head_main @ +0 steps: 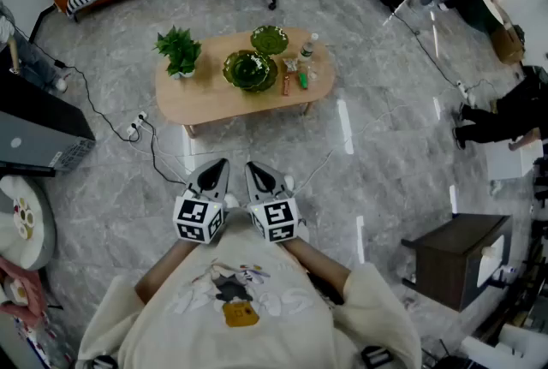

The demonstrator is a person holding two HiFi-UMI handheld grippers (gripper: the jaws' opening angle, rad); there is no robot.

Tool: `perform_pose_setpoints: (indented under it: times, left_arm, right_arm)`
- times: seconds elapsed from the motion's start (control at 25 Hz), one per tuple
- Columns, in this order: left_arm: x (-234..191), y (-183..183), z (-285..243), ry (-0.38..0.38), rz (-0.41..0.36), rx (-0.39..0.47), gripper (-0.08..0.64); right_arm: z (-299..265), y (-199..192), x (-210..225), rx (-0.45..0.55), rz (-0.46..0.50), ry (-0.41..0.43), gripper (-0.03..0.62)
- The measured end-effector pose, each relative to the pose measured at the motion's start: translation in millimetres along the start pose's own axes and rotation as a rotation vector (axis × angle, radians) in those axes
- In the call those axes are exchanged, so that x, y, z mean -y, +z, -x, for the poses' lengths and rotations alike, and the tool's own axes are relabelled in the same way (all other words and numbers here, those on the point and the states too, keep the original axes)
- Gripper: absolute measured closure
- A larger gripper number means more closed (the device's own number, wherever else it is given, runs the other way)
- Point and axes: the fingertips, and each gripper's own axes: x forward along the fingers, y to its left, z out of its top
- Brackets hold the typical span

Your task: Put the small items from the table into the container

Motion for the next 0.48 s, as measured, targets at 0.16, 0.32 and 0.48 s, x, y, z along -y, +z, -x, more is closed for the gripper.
perform_pose_setpoints:
  times: [0.16, 0.32, 0.48]
  left_arm:
    - [-7.2, -1.2, -7.0, -0.01, 0.0, -0.001, 0.552]
    - [-9.1, -2.2, -8.9, -0.014, 0.003, -0.006, 0.552]
    - [-12.3, -2.1, -9.0, -0.017, 0.013, -0.005, 0.552]
  right_arm:
    - [-7.1, 0.2, 1.2, -0.02, -0.023, -0.005, 0.588]
    - [-11.6, -3.4, 5.9, -0.016, -0.02, -0.015, 0.588]
    - [-13.6, -3.7, 3.8, -0.023, -0.017, -0.013, 0.588]
